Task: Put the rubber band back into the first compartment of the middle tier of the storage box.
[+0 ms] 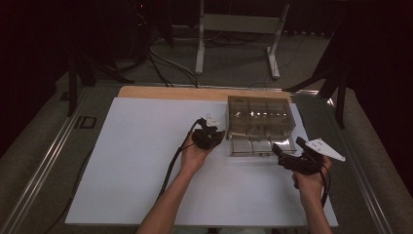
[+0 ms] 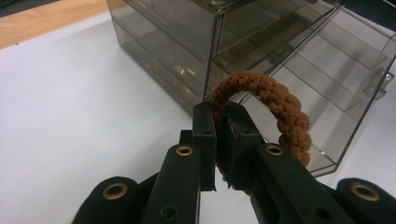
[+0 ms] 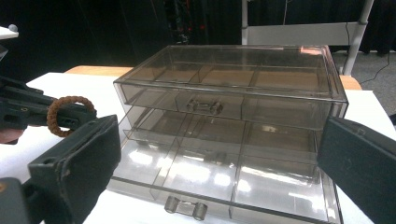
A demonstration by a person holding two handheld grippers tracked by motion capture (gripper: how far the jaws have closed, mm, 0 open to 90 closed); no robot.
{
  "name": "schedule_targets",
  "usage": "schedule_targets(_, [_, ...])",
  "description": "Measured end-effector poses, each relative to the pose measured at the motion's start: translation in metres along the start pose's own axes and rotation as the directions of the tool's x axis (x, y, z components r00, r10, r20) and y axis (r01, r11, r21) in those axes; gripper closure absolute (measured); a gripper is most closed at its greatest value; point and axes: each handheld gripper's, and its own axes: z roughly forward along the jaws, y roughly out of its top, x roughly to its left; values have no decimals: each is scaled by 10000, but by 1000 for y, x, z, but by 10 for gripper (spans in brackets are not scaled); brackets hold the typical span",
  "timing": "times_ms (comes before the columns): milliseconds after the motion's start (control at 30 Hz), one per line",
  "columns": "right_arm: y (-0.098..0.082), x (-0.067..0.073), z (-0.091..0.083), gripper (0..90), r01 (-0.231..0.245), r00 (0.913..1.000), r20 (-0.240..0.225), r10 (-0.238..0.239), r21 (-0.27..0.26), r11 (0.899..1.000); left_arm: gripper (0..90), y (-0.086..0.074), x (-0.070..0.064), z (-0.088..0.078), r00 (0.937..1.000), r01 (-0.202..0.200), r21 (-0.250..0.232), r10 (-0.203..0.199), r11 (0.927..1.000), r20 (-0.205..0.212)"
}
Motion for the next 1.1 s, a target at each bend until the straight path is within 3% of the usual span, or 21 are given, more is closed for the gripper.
schedule_targets(1100, [1,-1,-1,0,-14,10000,26,14,-76,10000,858,19,-14,5,9990,-287,-314,297,9991,320])
